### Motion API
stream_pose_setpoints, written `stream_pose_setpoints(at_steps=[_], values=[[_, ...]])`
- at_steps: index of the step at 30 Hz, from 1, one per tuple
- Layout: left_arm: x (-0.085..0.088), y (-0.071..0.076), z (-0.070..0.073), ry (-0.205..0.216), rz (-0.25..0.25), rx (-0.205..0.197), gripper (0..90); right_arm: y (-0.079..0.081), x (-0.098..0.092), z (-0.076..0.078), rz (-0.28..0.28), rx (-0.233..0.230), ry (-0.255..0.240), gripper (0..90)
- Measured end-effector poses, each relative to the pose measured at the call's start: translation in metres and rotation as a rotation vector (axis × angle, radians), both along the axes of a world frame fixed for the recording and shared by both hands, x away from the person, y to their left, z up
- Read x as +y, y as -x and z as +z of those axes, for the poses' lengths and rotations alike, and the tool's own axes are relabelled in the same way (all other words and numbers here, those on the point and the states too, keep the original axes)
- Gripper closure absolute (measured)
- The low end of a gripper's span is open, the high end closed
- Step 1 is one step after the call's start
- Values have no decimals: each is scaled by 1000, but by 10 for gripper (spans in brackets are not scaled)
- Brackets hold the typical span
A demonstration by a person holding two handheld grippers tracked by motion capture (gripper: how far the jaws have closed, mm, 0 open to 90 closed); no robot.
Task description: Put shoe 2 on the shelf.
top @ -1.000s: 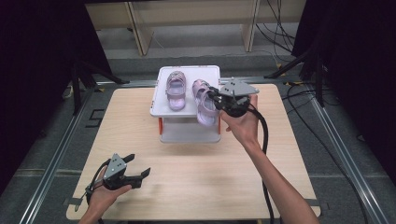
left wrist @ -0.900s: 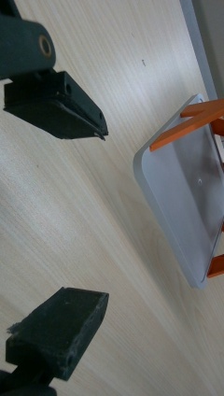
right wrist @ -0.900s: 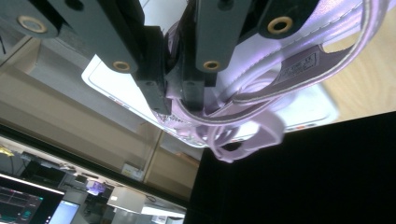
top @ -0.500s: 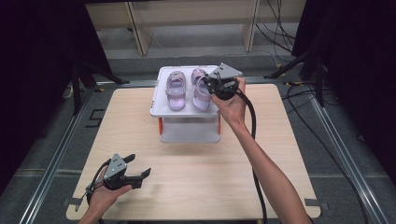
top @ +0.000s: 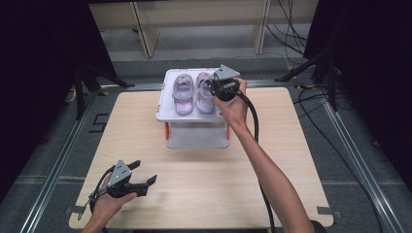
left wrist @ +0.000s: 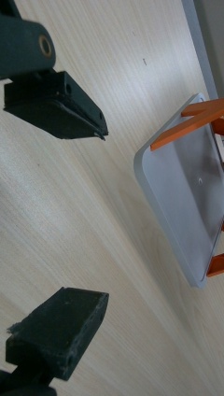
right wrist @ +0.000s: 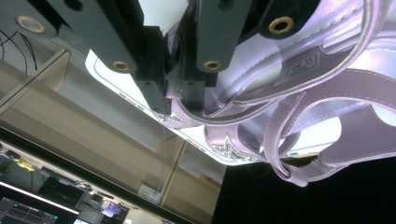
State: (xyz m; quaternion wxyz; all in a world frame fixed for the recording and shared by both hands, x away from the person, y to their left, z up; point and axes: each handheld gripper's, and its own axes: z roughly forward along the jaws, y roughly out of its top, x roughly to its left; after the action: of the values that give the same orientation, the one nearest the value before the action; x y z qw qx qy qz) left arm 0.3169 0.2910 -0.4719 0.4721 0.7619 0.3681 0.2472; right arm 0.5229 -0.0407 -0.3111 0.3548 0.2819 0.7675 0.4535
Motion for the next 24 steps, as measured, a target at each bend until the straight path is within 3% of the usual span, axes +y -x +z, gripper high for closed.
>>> stream_pose_setpoints(at_steps=[7,8,9,12,21,24], values=[[0,0,0,-2,-6,1,163,-1,5,-1,1,1,9,811],[1,0,1,-19,-8,1,163,0,6,-1,-1,18,1,808],[0,0,0,3,-9,1,163,-1,7,-2,8,6,13,799],[0,0,0,2,-6,-1,163,-1,7,-2,22,16,23,768],[1,1,1,5,-7,2,163,1,5,0,20,50,-2,641],[0,1,1,3,-8,-7,163,5,4,2,32,64,-36,620]])
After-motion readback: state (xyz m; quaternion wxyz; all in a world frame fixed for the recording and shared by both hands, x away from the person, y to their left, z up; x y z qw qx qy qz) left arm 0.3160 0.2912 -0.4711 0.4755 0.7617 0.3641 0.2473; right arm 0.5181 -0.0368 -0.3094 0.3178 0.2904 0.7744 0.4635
